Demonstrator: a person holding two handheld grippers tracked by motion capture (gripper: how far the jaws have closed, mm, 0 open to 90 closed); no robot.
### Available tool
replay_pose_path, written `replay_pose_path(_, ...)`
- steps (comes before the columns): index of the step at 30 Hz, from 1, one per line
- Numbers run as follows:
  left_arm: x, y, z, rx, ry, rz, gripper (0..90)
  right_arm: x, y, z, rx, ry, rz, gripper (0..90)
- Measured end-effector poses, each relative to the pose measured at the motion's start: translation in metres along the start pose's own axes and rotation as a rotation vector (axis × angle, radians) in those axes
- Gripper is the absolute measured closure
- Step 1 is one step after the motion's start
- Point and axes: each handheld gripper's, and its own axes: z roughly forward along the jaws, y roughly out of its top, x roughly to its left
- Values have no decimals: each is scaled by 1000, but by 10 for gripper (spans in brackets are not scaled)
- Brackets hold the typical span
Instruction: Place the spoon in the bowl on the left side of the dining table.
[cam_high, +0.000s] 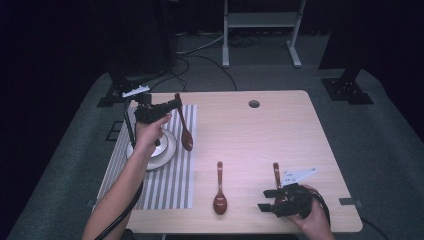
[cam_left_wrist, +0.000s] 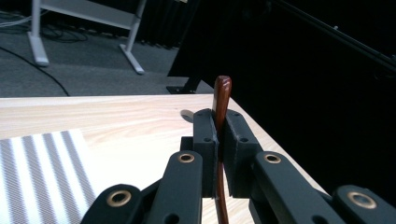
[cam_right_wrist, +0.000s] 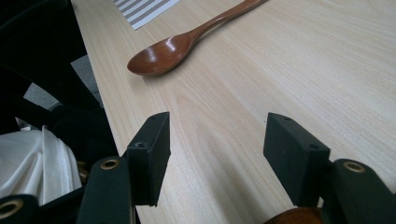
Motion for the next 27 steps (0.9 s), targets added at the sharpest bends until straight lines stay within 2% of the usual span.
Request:
replay_pose_path(7, 14, 7, -17, -28, 45, -8, 847, 1, 0, 2, 7, 7, -5, 399)
replay_pose_path(16, 26, 11, -29, -50, 87, -28, 846, 0, 0, 1, 3, 9, -4, 399)
replay_pose_path(27, 37, 18, -41, -65, 129, -31, 846, -1, 1, 1, 1, 11, -2, 399)
